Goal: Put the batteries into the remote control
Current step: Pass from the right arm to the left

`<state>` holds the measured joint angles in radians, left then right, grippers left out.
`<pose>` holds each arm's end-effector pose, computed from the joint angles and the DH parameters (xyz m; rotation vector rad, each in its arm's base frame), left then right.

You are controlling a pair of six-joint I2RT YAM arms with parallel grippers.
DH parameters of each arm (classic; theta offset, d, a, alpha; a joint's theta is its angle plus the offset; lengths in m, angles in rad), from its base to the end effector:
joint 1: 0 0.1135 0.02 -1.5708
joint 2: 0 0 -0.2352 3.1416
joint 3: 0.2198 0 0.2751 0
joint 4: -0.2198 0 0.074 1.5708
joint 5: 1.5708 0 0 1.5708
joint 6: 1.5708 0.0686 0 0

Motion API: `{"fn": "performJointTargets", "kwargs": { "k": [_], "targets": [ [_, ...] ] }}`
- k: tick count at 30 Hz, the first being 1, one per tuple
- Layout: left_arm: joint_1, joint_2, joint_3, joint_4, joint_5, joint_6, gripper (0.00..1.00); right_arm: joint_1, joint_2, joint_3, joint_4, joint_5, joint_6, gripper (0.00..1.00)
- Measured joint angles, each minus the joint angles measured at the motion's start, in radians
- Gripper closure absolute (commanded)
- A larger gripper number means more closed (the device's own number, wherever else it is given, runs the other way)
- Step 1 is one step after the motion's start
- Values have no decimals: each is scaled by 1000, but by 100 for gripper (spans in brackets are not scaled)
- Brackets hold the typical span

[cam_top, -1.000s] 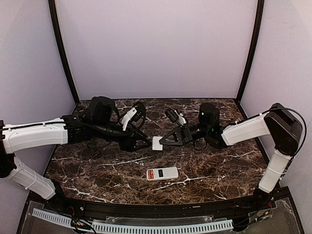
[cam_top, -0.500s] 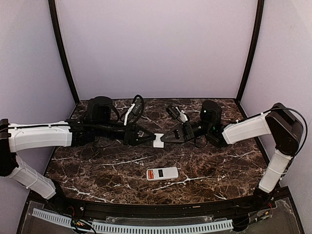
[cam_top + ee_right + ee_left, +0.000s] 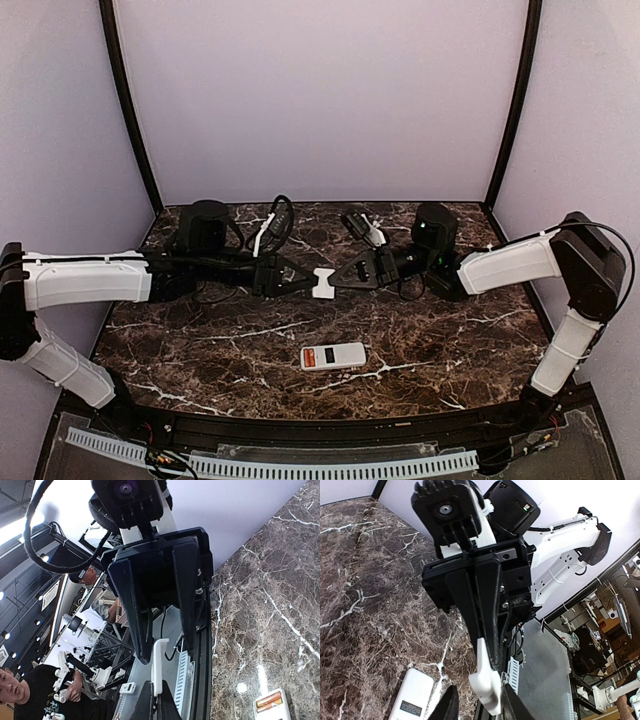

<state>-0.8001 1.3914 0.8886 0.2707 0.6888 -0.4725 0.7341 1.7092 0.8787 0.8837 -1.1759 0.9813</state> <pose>0.2235 -0.2928 0.2389 0.8629 1.8312 -1.4774 0.2383 0.3003 0.1940 -0.9685 1.8194 2.0803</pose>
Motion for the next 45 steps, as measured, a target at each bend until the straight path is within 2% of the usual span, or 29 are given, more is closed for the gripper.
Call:
{"fn": "performJointTargets", "kwargs": {
  "k": [8, 10, 12, 14, 17, 19, 26, 36, 45],
  "targets": [
    [0, 9, -19, 114, 83, -69, 81, 4, 0, 33, 14, -7, 5, 100],
    [0, 11, -19, 127, 93, -80, 85, 7, 0, 40, 14, -8, 8, 100],
    [0, 19, -19, 141, 103, -92, 95, 9, 0, 41, 26, -10, 19, 100],
    [0, 24, -19, 154, 115, -109, 99, 9, 0, 41, 45, -20, 27, 92],
    [2, 26, -19, 195, 135, -129, 100, 9, 0, 41, 77, -25, 52, 81],
    [1, 27, -19, 209, 137, -135, 100, 10, 0, 41, 105, -30, 78, 80],
    [7, 27, -29, 297, 161, -183, 100, 10, 1, 40, 209, -32, 161, 95],
    [14, 38, -68, 461, 199, -304, 100, 15, 31, 39, 369, -29, 278, 94],
    [39, 63, -88, 615, 243, -438, 100, 21, 32, 39, 406, -18, 346, 94]
  ]
}}
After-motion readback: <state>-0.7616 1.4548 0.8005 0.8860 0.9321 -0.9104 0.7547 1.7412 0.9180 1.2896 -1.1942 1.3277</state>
